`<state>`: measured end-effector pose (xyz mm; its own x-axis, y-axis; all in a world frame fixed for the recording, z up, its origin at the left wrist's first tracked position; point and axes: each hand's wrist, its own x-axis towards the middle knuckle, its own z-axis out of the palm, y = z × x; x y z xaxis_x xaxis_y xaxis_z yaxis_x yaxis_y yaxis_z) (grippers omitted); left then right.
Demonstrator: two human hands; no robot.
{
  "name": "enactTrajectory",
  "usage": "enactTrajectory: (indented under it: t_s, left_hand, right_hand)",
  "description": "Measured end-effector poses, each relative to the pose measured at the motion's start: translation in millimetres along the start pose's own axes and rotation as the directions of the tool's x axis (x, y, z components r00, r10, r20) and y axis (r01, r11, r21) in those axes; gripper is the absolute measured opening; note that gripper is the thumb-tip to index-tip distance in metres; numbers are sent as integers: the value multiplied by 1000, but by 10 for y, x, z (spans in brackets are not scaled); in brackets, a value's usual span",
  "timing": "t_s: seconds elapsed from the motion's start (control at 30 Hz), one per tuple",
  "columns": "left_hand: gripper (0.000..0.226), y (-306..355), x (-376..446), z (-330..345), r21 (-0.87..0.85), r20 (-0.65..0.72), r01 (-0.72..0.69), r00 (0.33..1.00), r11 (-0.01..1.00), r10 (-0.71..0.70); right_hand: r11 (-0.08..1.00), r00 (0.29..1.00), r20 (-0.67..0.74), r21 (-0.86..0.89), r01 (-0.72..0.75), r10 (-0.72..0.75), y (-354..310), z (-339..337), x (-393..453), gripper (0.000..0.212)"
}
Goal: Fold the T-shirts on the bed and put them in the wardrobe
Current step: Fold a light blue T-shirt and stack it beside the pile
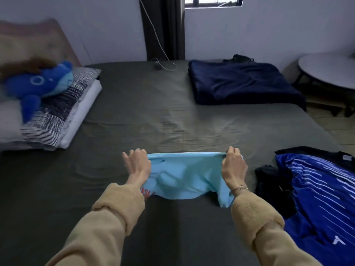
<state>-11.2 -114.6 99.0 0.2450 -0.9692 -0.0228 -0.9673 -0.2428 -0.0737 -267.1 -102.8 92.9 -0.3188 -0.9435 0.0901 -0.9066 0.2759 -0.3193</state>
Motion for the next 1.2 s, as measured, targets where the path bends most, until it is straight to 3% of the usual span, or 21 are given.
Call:
enactTrajectory:
  t_s: [0.17,0.3,0.37,0.43,0.47,0.53,0.57,0.6,0.67,0.73,0.83,0.9,0.97,1.07,1.2]
  left_hand:
    - [27,-328,83,-456,-152,-124,150,978,977,-169]
    - [24,-535,149,-845,-365,-272,210,907,907,-320]
    - [27,-608,186,-992,-512,-209,281,876,812,-435]
    - [34,-654,247,-1000,-674,-2,392,847,626,-532]
    - [36,-672,301,-954,-774,133,432,826,464,-548]
    - [37,-679,372,-844,-880,418,474,793,17,-443]
    - [36,-700,390,-785,-853,516,503,773,-138,-368]
    - [35,-726,417,-725,-826,564,524,760,-210,-324]
    - [37,-770,474,-605,-792,610,570,730,-219,-307]
    - [34,-766,542,-533,-801,595,569,728,-185,-341]
    - [21,-616,624,-518,-850,512,519,771,-91,-379]
    - [20,-520,686,-516,-862,469,508,799,5,-378]
    - [25,-465,753,-518,-872,449,488,827,39,-338]
    - [29,-414,818,-583,-898,411,435,882,64,-228]
    - [30,-389,854,-683,-929,244,277,957,246,-155]
  right_hand:
    - [995,992,-127,94,18,-5,-412,-281,110,17]
    - [974,968,-250,221,53,4,-759,-486,211,18]
    - [963,955,-295,266,38,44,-909,-559,244,16]
    - [969,978,-199,247,-18,69,-993,-563,252,21]
    - [971,991,-99,229,-65,90,-1012,-544,249,31]
    - [956,985,78,244,-166,151,-993,-479,254,47]
    - [931,974,142,296,-214,178,-965,-435,273,49]
    - [887,959,209,382,-259,190,-949,-390,307,48]
    - [706,900,406,592,-389,156,-938,-295,361,39]
    - [562,800,598,645,-518,51,-953,-212,389,21]
    - [679,558,822,472,-562,-111,-1079,20,291,12]
    - [735,451,877,416,-535,-168,-1179,264,204,36]
    - [747,428,879,427,-509,-211,-1289,519,159,58]
    - [751,448,854,473,-460,-263,-1464,761,142,55]
    - [781,579,777,514,-356,-247,-1682,905,203,47]
